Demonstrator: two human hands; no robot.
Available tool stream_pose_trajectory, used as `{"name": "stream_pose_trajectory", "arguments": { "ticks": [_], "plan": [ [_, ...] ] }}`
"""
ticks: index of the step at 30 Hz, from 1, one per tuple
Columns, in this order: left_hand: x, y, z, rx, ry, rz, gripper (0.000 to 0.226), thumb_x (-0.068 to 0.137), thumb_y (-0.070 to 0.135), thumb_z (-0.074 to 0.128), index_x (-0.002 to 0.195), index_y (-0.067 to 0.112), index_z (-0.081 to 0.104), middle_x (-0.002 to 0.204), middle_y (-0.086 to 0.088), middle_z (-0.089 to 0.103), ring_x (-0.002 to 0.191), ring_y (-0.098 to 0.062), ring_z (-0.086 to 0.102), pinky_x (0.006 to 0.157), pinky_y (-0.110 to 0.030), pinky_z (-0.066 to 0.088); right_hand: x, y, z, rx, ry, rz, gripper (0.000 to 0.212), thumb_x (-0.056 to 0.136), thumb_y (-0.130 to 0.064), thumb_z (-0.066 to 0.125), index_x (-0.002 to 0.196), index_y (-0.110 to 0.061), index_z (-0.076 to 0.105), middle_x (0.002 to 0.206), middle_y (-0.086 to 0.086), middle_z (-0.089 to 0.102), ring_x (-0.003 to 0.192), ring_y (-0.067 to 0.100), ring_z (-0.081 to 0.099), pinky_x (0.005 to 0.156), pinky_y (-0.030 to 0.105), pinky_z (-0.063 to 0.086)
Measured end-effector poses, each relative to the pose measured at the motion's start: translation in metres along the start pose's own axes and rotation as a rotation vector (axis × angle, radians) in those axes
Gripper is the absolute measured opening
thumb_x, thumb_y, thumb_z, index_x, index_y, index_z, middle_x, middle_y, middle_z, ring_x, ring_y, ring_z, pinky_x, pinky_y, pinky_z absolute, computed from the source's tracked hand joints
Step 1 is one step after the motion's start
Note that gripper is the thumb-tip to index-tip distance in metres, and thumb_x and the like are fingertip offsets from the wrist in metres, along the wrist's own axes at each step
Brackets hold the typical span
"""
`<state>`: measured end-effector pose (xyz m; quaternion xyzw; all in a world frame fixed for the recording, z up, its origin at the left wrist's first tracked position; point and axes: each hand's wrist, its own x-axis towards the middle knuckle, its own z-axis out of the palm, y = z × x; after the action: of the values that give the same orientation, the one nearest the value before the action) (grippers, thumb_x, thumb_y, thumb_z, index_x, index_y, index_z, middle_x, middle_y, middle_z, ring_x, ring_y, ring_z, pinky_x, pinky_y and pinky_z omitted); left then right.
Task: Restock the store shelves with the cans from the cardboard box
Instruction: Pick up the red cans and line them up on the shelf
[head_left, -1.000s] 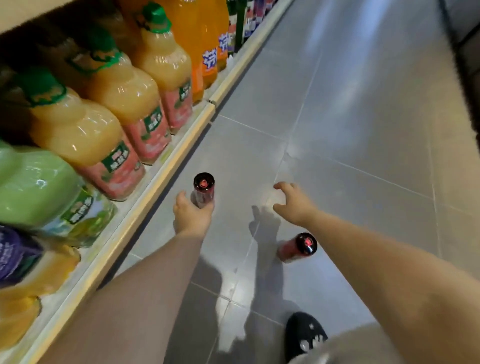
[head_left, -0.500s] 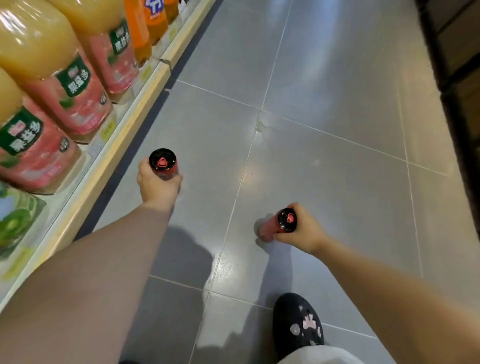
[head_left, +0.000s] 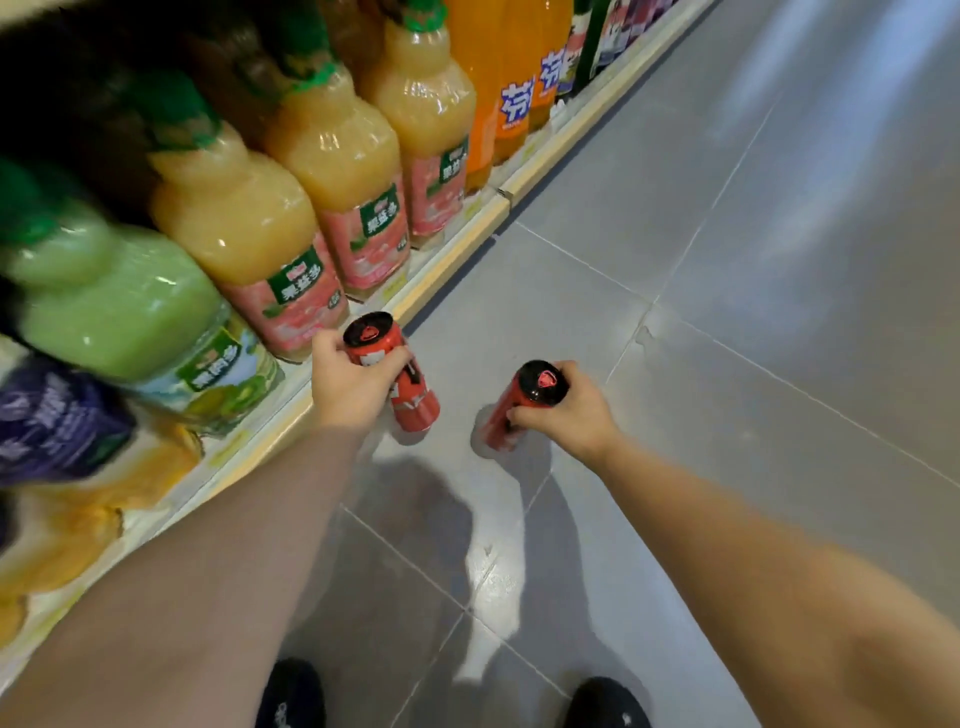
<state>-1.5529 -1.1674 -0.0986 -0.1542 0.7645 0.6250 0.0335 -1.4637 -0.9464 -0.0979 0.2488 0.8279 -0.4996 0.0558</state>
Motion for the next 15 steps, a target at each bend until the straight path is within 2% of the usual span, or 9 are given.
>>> {"name": "stream_pose_trajectory", "arguments": {
  "ticks": [5,7,9,11,13,15],
  "plan": [
    [-0.013,0.055,-0.050,-0.001,0.115,0.151,0.050,0.059,0.023,0.082,0.086,0.034,0.042,0.088,0.007,0.063,0.077,0.004,0.062,0.068,-0.018,0.047,0.010,-0.093,0.010,0.063,-0.145,-0.218,0.053,0.058,-0.022,0.084,0.099,-0.028,0.051,0.089,-0.018,0.058,0.076,-0.008,0.058,0.054,0.006,0.043],
    [-0.024,0.078,-0.066,-0.016,0.156,0.185,0.050,0.062,0.017,0.083,0.092,0.034,0.047,0.090,0.009,0.064,0.075,0.008,0.062,0.066,-0.012,0.047,0.007,-0.130,0.013,0.076,-0.207,-0.319,0.048,0.059,-0.016,0.084,0.092,-0.030,0.054,0.087,-0.016,0.060,0.074,-0.014,0.058,0.056,0.003,0.042],
    [-0.036,0.099,-0.079,-0.044,0.193,0.197,0.050,0.064,0.017,0.083,0.106,0.021,0.055,0.095,0.005,0.066,0.075,0.009,0.062,0.064,-0.008,0.046,0.003,-0.164,0.013,0.088,-0.257,-0.420,0.044,0.058,-0.011,0.084,0.084,-0.034,0.056,0.079,-0.020,0.064,0.072,-0.014,0.059,0.057,0.002,0.042],
    [-0.051,0.119,-0.094,-0.074,0.235,0.175,0.059,0.066,0.024,0.082,0.116,0.009,0.055,0.101,-0.001,0.068,0.082,0.002,0.064,0.069,-0.013,0.050,-0.005,-0.196,0.013,0.103,-0.289,-0.503,0.040,0.058,-0.015,0.086,0.080,-0.038,0.060,0.077,-0.023,0.066,0.074,-0.010,0.061,0.063,0.004,0.043],
    [-0.067,0.144,-0.115,-0.088,0.288,0.172,0.064,0.064,0.034,0.082,0.117,0.010,0.055,0.106,-0.005,0.068,0.090,-0.006,0.066,0.078,-0.023,0.053,-0.015,-0.228,0.012,0.109,-0.320,-0.572,0.039,0.058,-0.029,0.086,0.088,-0.038,0.063,0.093,-0.014,0.067,0.087,0.000,0.062,0.078,0.019,0.049],
    [-0.082,0.168,-0.137,-0.096,0.324,0.207,0.065,0.058,0.048,0.081,0.109,0.017,0.056,0.102,-0.001,0.070,0.087,-0.005,0.067,0.072,-0.022,0.053,-0.026,-0.258,0.011,0.105,-0.351,-0.653,0.044,0.059,-0.041,0.083,0.098,-0.036,0.062,0.104,-0.003,0.066,0.098,0.012,0.062,0.088,0.035,0.050]
  ]
}}
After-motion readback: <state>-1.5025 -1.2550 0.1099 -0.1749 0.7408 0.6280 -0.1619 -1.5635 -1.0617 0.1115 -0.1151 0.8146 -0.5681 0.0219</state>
